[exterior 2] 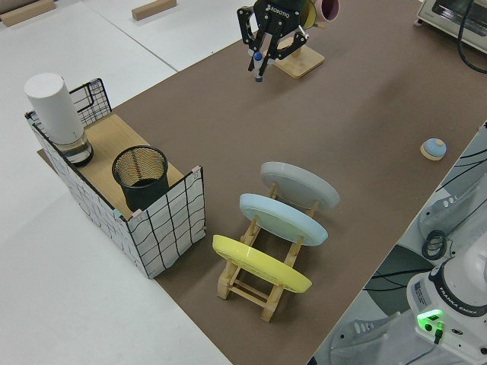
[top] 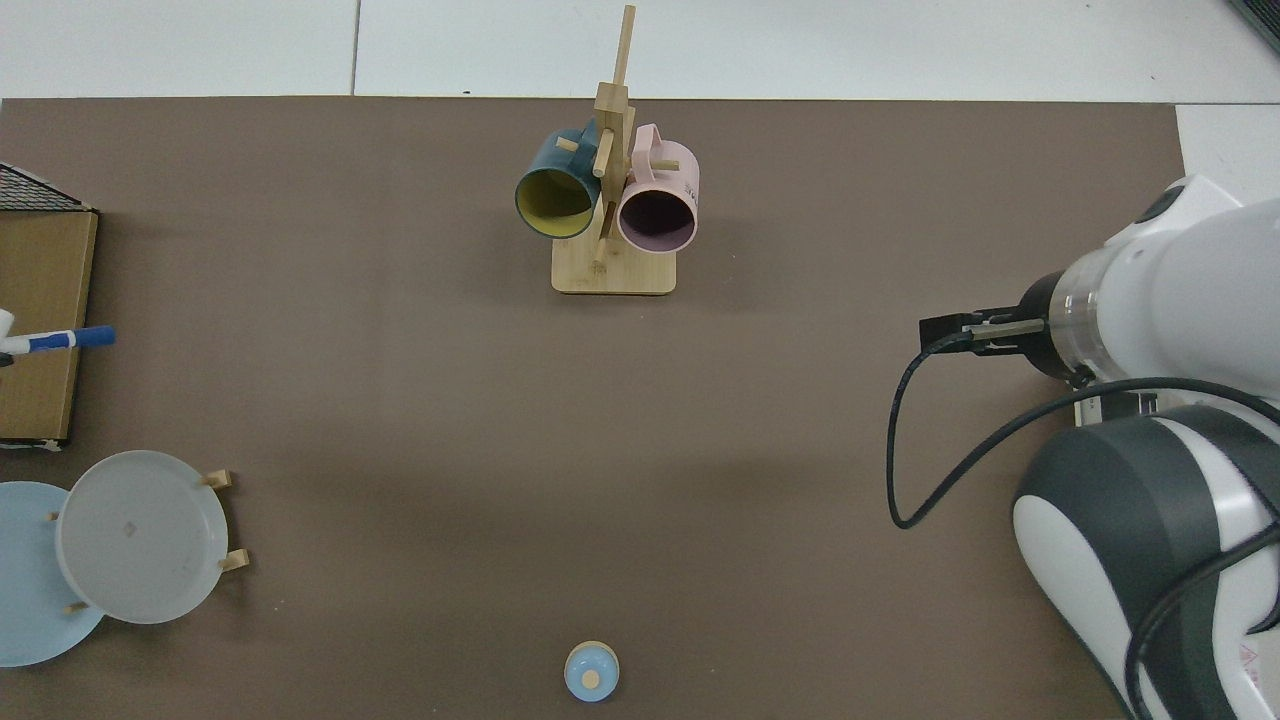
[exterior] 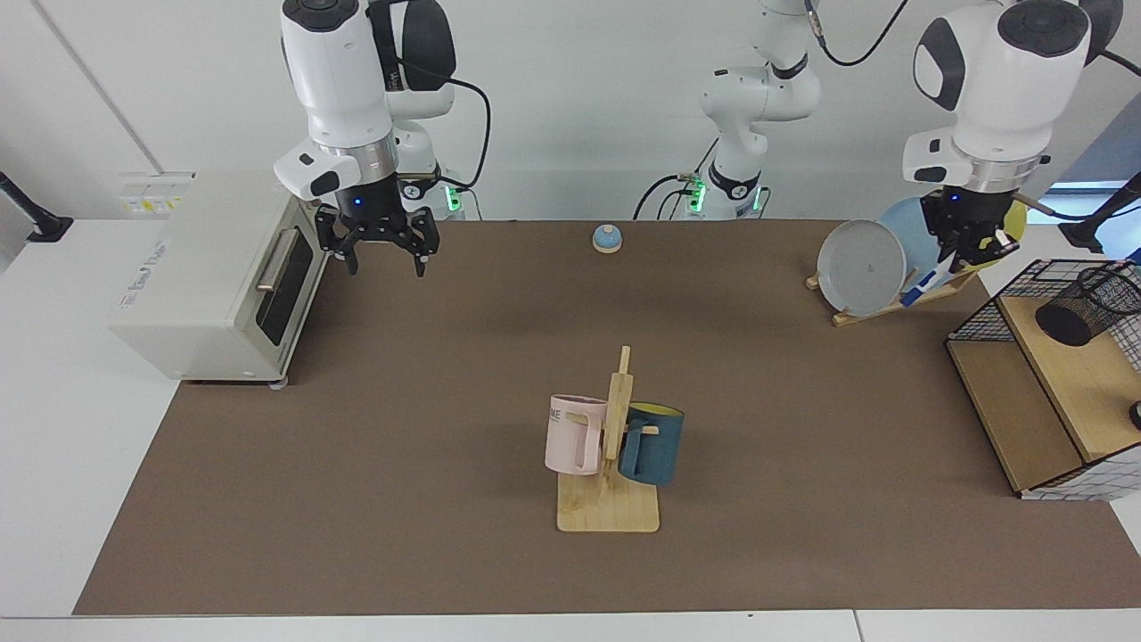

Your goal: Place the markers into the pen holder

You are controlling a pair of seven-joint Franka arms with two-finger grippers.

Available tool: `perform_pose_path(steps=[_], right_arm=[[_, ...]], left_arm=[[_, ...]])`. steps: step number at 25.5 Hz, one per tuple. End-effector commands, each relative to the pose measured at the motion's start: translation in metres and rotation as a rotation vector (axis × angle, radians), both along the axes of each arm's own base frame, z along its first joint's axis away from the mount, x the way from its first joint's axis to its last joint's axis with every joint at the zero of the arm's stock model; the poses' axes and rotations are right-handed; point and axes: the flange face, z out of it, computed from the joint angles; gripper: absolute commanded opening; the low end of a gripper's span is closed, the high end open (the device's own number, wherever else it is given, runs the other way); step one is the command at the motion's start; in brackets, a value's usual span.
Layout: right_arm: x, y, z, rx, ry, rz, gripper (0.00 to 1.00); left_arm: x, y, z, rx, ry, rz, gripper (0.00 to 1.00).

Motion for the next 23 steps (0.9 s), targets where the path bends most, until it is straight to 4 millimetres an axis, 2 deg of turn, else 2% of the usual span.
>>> perform_pose_path(steps=[1, 4, 7, 11, 14, 17, 19, 23], right_arm=[[-0.004, -0.006, 0.005, -0.022, 0.006, 0.109, 1.0], [-0.003, -0.025, 0.014, -0.013, -0.022, 0.062, 1.0], [0.001, -0.054, 0.015, -0.011, -0.023, 0.011, 1.0], [0.001, -0.061, 0.015, 0.003, -0.024, -0.006, 1.0], [0.001, -0.057, 0.014, 0.007, -0.023, -0.022, 1.0], [0.0, -0.059, 0.015, 0.015, -0.022, -0.087, 1.0], [0.0, -0.059, 0.014, 0.018, -0.022, -0.116, 1.0], [0.0, -0.059, 0.014, 0.018, -0.024, -0.119, 1.0]], left_arm=[[-0.002, 0.049, 0.005, 0.081, 0.004, 0.004, 0.0], [-0.001, 0.075, 0.013, 0.133, -0.039, 0.005, 0.0], [-0.005, 0.111, 0.018, 0.176, -0.064, 0.019, 0.0], [-0.003, 0.137, 0.023, 0.256, -0.092, -0.011, 0.0], [0.0, 0.142, 0.032, 0.351, -0.1, -0.043, 0.0], [0.005, 0.146, 0.032, 0.399, -0.078, -0.082, 0.0], [0.011, 0.154, 0.04, 0.423, -0.09, -0.103, 0.0], [0.014, 0.16, 0.037, 0.443, -0.07, -0.154, 0.0]])
